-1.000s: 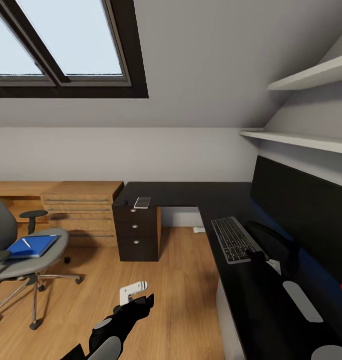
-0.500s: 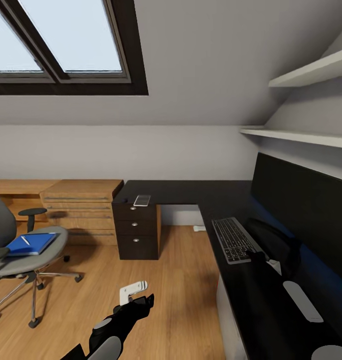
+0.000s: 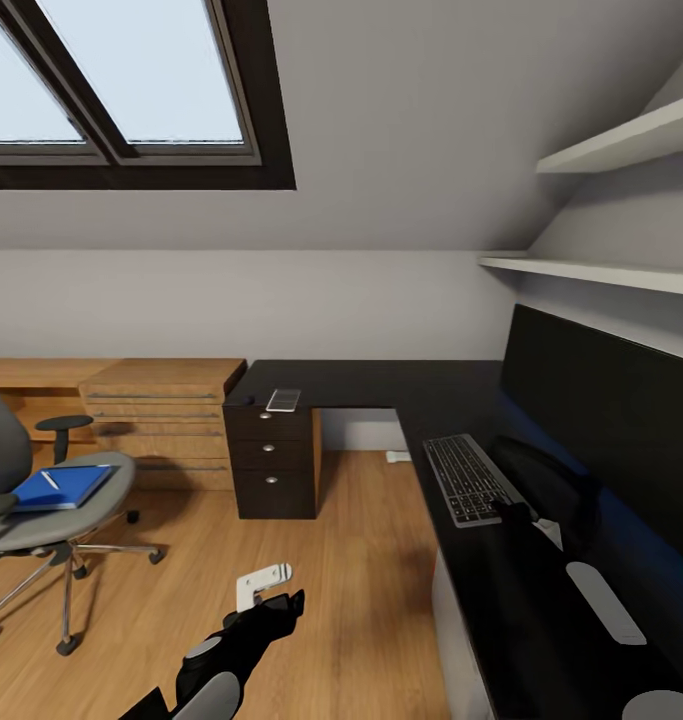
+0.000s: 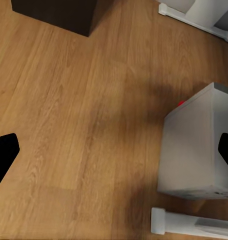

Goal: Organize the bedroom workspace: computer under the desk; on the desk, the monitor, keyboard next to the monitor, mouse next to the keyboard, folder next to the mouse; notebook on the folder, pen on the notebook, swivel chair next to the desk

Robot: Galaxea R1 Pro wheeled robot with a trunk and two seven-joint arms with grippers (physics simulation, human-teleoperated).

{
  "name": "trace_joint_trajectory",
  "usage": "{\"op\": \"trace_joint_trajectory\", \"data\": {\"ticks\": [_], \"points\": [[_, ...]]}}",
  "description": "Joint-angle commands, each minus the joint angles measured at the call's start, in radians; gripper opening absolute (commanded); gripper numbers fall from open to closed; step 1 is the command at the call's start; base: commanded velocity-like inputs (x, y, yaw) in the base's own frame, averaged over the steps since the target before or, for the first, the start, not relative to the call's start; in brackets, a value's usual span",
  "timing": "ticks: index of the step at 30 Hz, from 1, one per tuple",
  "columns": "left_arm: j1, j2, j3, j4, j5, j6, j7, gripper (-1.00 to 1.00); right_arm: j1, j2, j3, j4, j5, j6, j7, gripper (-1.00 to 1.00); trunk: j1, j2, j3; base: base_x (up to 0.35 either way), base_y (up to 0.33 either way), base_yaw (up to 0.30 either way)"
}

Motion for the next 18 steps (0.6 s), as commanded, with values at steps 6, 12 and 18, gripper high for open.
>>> {"op": "trace_joint_trajectory", "data": {"ticks": [6,12,18], "points": [[-0.001,0.001,-0.003,0.004,0.003,0.003,0.005,1.00,-0.001,0.000,0.000,-0.001,-0.005,0.005,-0.003,-1.00,0.000,-0.001,-0.001,0.000,-0.161,0.000],[-0.001,0.001,-0.003,0.004,0.002,0.003,0.006,1.00,-0.001,0.000,0.000,-0.001,-0.005,0.005,-0.004,-1.00,0.000,-0.001,-0.001,0.000,-0.030,0.000],[-0.001,0.002,-0.003,0.004,0.001,0.003,0.006,1.00,-0.001,0.001,0.001,-0.001,-0.004,0.005,-0.004,-1.00,0.000,-0.001,-0.001,0.012,-0.061,0.000]]}}
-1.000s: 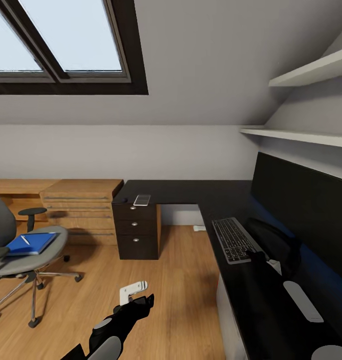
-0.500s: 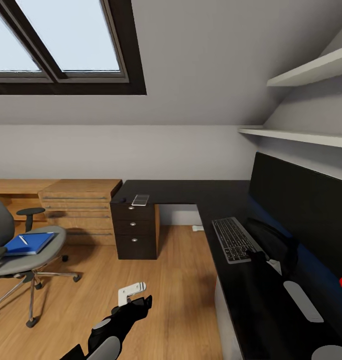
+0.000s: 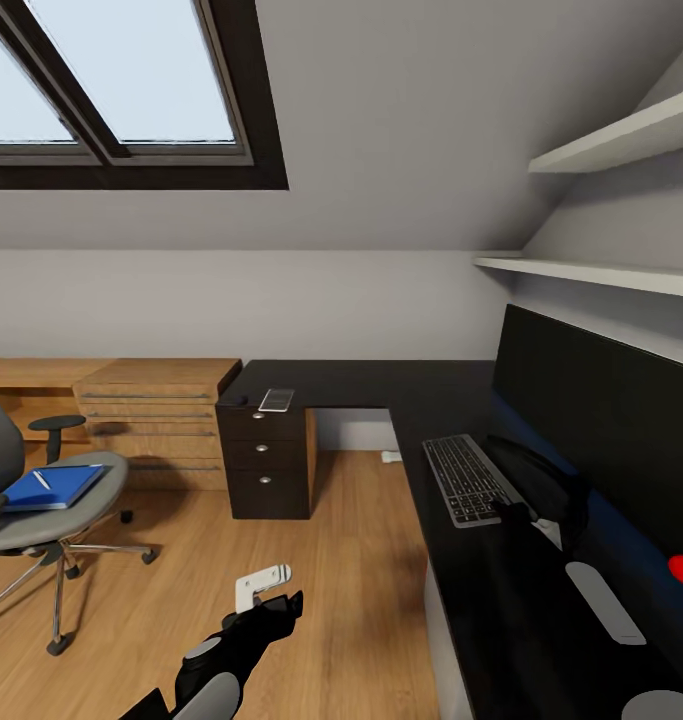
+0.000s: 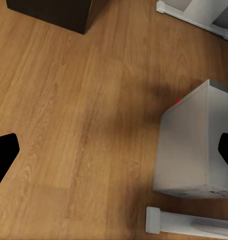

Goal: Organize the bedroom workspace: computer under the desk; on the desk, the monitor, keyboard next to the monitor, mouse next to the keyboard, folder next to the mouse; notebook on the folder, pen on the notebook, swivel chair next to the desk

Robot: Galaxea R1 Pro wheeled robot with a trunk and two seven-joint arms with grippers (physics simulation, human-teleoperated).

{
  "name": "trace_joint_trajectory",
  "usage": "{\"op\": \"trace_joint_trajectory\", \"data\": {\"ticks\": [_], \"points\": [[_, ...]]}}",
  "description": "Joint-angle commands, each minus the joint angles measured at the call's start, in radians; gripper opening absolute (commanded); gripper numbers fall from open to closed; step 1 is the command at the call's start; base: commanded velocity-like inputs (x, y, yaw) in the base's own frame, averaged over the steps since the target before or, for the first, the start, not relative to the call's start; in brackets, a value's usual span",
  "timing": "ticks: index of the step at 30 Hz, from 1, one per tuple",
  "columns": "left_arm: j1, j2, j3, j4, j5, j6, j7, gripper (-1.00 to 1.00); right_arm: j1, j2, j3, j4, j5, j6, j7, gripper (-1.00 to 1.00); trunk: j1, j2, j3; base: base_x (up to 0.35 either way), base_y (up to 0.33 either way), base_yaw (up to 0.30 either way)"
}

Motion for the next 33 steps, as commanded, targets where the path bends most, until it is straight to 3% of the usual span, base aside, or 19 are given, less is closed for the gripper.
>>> {"op": "trace_joint_trajectory", "data": {"ticks": [1,18,33], "points": [[-0.001,0.001,-0.002,-0.001,0.003,0.003,0.006,1.00,-0.001,0.001,-0.002,-0.001,-0.007,0.004,-0.004,-1.00,0.000,-0.001,-0.001,0.002,-0.010,0.000],[-0.001,0.002,0.000,-0.001,0.004,0.003,0.006,1.00,-0.001,0.006,-0.002,-0.001,-0.011,-0.003,-0.006,-1.00,0.000,-0.001,-0.001,0.000,-0.001,0.000],[-0.001,0.002,0.000,-0.001,0.005,0.003,0.006,1.00,-0.001,0.036,0.005,-0.008,-0.012,-0.028,-0.006,-1.00,0.000,-0.001,-0.001,0.000,0.000,0.000]]}}
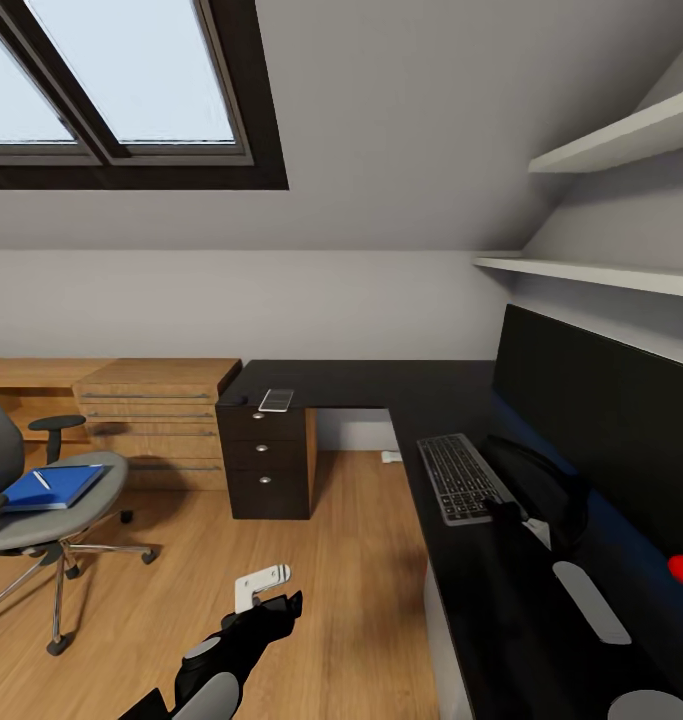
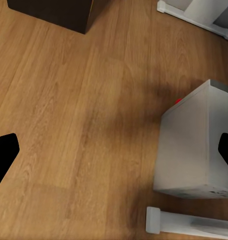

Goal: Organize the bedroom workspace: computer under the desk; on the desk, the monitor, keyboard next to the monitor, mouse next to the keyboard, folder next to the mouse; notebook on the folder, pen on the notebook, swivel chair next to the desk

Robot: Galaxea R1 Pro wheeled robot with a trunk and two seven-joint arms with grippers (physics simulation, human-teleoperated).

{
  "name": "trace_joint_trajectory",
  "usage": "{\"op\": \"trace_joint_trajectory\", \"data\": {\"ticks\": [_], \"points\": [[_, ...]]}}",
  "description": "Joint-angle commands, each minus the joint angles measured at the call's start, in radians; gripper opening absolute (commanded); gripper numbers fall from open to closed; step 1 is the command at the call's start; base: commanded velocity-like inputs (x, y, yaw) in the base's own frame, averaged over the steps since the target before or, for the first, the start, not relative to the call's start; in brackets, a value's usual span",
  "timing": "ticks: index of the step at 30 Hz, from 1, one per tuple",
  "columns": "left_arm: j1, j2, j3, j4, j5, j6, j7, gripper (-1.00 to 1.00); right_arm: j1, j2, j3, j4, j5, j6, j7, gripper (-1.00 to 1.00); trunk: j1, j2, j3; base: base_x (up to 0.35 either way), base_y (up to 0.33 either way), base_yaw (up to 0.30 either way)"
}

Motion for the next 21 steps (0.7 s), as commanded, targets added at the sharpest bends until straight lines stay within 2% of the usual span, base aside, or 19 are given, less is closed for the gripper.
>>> {"op": "trace_joint_trajectory", "data": {"ticks": [1,13,21], "points": [[-0.001,0.001,-0.002,-0.001,0.003,0.003,0.006,1.00,-0.001,0.003,-0.002,-0.001,-0.008,0.004,-0.003,-1.00,0.000,-0.001,-0.001,0.000,0.000,0.000],[-0.001,0.001,-0.003,-0.002,0.003,0.003,0.006,1.00,-0.001,0.014,-0.007,0.003,-0.011,0.004,-0.006,-1.00,0.000,-0.001,-0.001,0.000,0.000,0.000],[-0.001,0.001,-0.003,-0.001,0.003,0.003,0.006,1.00,-0.001,0.032,-0.019,0.005,-0.013,0.003,-0.006,-1.00,0.000,-0.001,-0.001,0.000,0.000,0.000]]}}
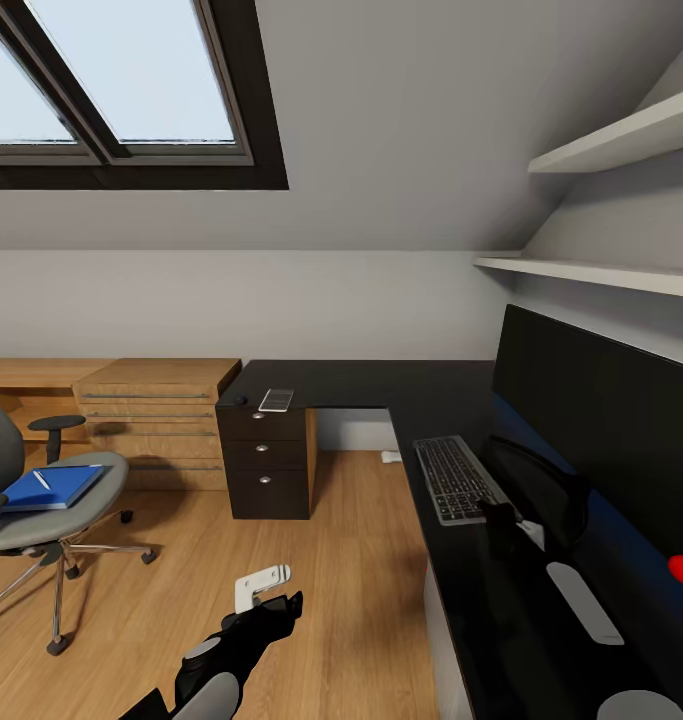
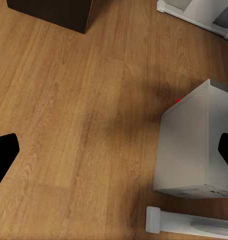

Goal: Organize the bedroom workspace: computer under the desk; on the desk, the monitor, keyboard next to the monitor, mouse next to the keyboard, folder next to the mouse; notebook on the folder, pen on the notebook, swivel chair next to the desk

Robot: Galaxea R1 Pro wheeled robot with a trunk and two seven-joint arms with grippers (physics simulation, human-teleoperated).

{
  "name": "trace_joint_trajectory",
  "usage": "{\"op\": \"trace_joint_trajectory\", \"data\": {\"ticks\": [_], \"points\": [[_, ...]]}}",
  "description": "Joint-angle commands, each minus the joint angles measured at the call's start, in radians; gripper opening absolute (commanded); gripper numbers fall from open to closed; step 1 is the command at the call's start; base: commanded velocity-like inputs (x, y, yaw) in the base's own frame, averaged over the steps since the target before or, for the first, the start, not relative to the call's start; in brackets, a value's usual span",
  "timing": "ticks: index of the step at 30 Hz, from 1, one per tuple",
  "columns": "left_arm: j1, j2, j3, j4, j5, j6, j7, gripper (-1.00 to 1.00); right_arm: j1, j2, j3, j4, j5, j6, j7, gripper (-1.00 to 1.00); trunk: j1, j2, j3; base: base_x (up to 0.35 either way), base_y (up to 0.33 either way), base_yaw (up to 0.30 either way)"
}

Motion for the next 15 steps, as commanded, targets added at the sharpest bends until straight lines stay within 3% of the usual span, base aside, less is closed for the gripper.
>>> {"op": "trace_joint_trajectory", "data": {"ticks": [1,7,15], "points": [[-0.001,0.001,-0.002,-0.001,0.003,0.003,0.006,1.00,0.000,0.000,-0.005,-0.001,-0.012,0.005,-0.004,-1.00,0.000,-0.001,-0.001,0.000,0.000,0.000],[-0.001,0.001,-0.002,-0.001,0.003,0.003,0.006,1.00,0.000,0.000,-0.014,-0.001,-0.102,0.005,-0.026,-1.00,0.000,-0.001,-0.001,0.000,0.000,0.000],[-0.001,0.001,-0.002,-0.001,0.003,0.003,0.006,1.00,0.000,0.000,-0.013,-0.001,-0.117,0.006,-0.034,-1.00,0.000,-0.001,-0.001,0.000,0.000,0.000]]}}
